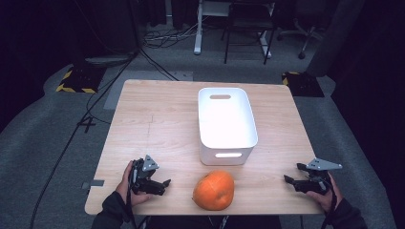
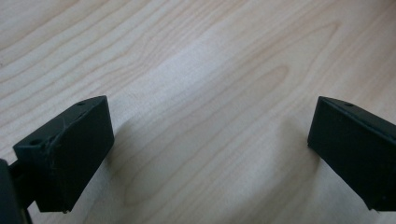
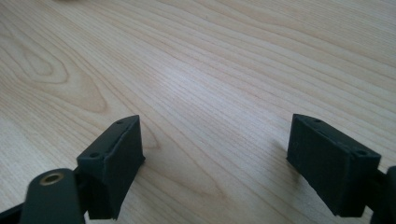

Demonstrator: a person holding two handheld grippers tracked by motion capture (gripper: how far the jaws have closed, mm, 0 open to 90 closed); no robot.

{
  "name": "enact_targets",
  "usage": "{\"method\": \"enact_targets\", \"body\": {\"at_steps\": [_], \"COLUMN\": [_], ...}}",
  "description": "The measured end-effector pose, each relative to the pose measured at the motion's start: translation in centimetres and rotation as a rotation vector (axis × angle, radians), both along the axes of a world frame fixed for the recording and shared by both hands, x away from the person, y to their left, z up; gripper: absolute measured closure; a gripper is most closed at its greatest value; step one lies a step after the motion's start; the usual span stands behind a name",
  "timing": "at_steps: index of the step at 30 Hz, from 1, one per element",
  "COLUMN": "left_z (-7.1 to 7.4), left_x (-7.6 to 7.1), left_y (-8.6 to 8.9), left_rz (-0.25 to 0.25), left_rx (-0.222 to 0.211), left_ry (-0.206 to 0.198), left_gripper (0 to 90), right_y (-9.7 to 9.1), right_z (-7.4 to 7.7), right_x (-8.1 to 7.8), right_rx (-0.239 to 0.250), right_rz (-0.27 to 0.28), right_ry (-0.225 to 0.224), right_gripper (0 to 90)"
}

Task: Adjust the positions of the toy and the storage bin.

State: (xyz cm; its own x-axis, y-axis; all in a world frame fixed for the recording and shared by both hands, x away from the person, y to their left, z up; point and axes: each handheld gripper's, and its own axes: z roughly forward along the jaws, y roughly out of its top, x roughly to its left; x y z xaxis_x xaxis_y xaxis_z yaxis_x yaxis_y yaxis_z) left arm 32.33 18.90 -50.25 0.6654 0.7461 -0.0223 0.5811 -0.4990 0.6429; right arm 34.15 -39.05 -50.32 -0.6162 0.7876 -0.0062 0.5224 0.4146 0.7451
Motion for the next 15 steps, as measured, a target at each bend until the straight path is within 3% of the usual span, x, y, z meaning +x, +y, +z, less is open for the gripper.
{"method": "enact_targets", "body": {"at_steps": [5,9,15], "left_z": [0.3,0.6,1.0], "left_x": [-0.8,-2.3,-3.8], "left_y": [-0.3,-1.1,-2.5], "left_rz": [-0.021,-0.073,-0.123], "left_rx": [0.017,0.023,0.06], "left_ry": [0.022,-0.003,0.03], "left_gripper": [5.4,17.1,16.3], "right_y": [0.0,0.0,0.0], "right_z": [0.0,0.0,0.0], "right_x": [0.0,0.1,0.1], "right_rx": [-0.001,-0.007,-0.007], "right_rz": [0.0,0.001,0.0], "right_ry": [0.0,-0.002,0.0], "right_gripper": [18.1,17.8,17.7]}}
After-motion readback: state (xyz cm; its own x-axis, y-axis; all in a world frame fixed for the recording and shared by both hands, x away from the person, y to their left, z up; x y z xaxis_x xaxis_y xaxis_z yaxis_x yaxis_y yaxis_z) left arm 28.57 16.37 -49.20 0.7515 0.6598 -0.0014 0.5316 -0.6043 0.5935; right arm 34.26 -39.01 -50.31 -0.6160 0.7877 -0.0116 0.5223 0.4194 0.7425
